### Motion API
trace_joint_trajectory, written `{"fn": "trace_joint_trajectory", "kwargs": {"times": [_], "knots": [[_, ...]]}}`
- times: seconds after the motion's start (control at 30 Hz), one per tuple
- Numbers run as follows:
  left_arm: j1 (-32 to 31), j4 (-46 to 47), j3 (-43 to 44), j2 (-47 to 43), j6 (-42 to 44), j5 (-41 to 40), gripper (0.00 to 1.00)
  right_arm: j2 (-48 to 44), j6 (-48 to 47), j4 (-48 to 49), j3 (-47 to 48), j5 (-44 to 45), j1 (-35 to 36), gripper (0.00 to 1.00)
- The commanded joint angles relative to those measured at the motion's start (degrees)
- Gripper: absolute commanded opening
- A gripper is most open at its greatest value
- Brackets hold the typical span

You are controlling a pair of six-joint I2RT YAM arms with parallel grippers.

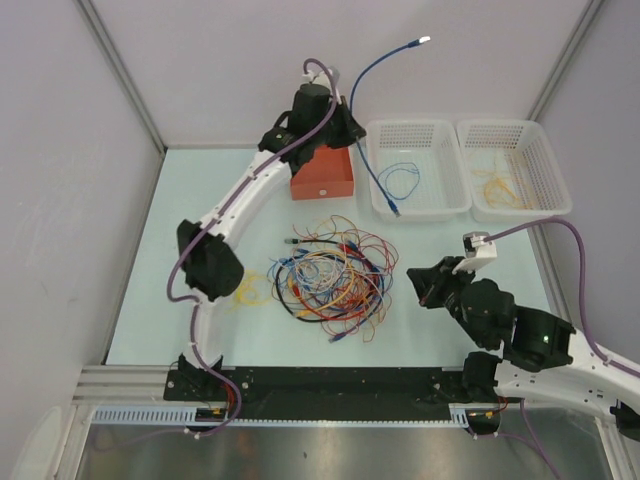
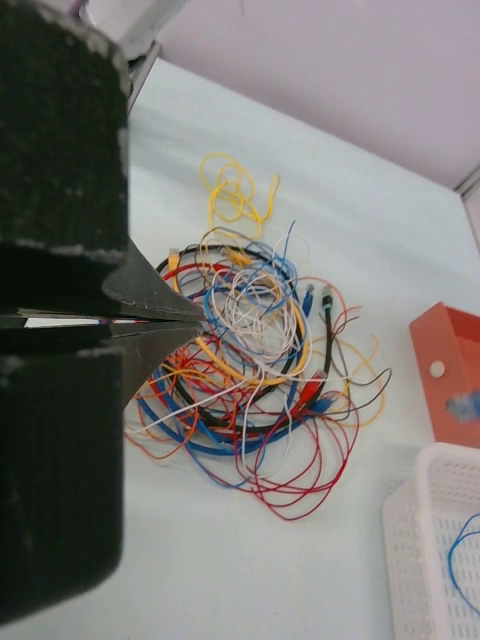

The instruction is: Untangle the cables

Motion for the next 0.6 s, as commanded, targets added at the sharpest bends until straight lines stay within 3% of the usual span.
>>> {"fn": "trace_joint_trajectory", "kwargs": {"times": [0.0, 0.27, 0.4, 0.57], "knots": [[-0.4, 9.7, 9.4, 9.2, -0.9, 4.2, 0.00, -2.1, -2.4, 4.9, 0.1, 0.0, 0.3, 0.00], [-4.4, 39.6, 6.1, 16.9, 6.8, -10.3, 0.00, -2.6, 0.0, -0.5, 0.1, 1.1, 0.3, 0.00], [-6.1, 42.8, 11.7, 22.3, 11.9, -14.6, 0.00, -3.2, -0.2, -0.6, -0.5, 2.2, 0.3, 0.00], [-6.2, 42.0, 10.7, 23.1, 14.4, -17.1, 0.00, -2.9, -2.8, 1.9, -0.7, 2.2, 0.2, 0.00]]}}
